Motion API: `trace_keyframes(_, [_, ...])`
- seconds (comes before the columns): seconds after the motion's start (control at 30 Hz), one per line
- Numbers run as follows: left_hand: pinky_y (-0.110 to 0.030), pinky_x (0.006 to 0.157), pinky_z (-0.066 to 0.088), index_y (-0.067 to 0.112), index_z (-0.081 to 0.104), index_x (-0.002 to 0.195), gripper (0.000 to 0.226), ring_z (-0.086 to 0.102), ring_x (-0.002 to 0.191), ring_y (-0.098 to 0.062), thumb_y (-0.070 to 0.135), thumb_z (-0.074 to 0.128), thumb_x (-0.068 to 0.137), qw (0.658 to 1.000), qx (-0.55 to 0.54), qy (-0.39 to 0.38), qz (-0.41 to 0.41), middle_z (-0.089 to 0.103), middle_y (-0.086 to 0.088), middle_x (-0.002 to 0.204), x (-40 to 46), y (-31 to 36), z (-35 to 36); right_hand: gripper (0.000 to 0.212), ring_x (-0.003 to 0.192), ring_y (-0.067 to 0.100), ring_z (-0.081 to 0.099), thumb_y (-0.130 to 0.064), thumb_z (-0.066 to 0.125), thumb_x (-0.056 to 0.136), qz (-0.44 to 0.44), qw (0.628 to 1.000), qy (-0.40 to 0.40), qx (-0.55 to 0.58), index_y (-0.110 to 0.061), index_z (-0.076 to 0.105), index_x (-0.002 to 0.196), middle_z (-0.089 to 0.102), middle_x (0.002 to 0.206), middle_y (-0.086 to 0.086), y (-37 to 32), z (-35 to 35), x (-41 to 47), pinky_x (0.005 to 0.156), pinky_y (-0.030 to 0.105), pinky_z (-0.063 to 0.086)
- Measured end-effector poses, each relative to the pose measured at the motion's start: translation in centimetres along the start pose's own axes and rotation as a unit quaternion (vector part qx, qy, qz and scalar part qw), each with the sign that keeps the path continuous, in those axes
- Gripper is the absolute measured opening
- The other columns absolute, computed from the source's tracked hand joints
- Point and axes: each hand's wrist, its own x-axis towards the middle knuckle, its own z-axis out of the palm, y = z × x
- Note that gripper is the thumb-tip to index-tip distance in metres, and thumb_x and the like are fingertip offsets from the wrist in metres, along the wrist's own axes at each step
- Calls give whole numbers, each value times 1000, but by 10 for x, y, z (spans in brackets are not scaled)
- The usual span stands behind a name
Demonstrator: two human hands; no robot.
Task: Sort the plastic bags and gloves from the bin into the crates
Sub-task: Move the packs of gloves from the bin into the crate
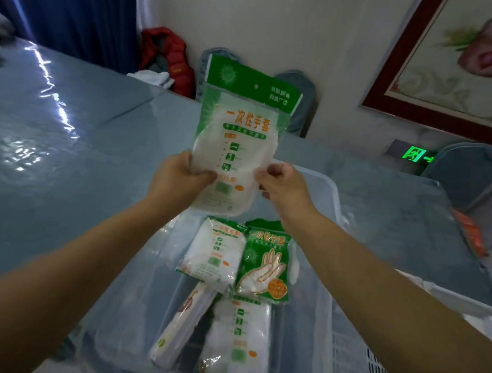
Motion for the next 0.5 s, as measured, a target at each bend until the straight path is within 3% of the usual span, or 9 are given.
trace_keyframes(0.07, [-48, 75, 56, 23, 62, 97, 21, 64, 84, -26, 27, 67, 76, 999, 41, 27, 20, 68, 0, 97, 8, -4, -1, 25, 88, 23, 58, -26, 69, 80, 24, 994, 26, -106, -14, 52, 94, 59, 97, 5, 22, 6, 4, 79, 38, 50])
trace_keyframes(0.13, [-48, 75, 56, 24, 61, 98, 21, 63, 83, -26, 27, 66, 78, 998, 52, 21, 13, 68, -3, 100, 14, -9, -1, 22, 84, 20, 56, -24, 68, 80, 21, 974, -24, -223, -17, 51, 92, 56, 92, 2, 50, 15, 0, 72, 32, 46])
trace_keyframes(0.2, [-50, 73, 56, 24, 60, 97, 18, 64, 84, -28, 25, 66, 80, 999, 35, -4, -7, 68, -3, 101, 18, -13, 0, 15, 86, 22, 59, -26, 65, 82, -10, 927, -125, -353, -19, 56, 91, 62, 94, 4, 77, 30, -8, 72, 32, 48])
trace_keyframes(0.27, [-50, 72, 56, 24, 59, 97, 17, 65, 86, -29, 24, 65, 81, 999, 22, -17, -18, 67, -1, 100, 21, -15, 0, 24, 97, 25, 58, -33, 60, 85, -56, 863, -199, -462, -18, 59, 103, 62, 108, 7, 97, 48, -18, 78, 34, 46])
trace_keyframes(0.37, [-47, 72, 56, 23, 59, 97, 16, 65, 87, -26, 24, 64, 82, 999, 11, -34, -34, 68, -1, 103, 22, -18, -1, 50, 108, 30, 49, -49, 54, 84, -123, 782, -243, -560, -15, 47, 121, 52, 121, 11, 120, 74, -31, 84, 38, 40])
trace_keyframes(0.5, [-44, 66, 56, 20, 60, 100, 18, 66, 86, -26, 25, 63, 83, 998, 10, -43, -38, 68, 0, 102, 23, -19, -2, 59, 116, 33, 39, -49, 56, 82, -162, 724, -265, -616, -11, 41, 124, 43, 128, 15, 132, 86, -42, 85, 44, 38])
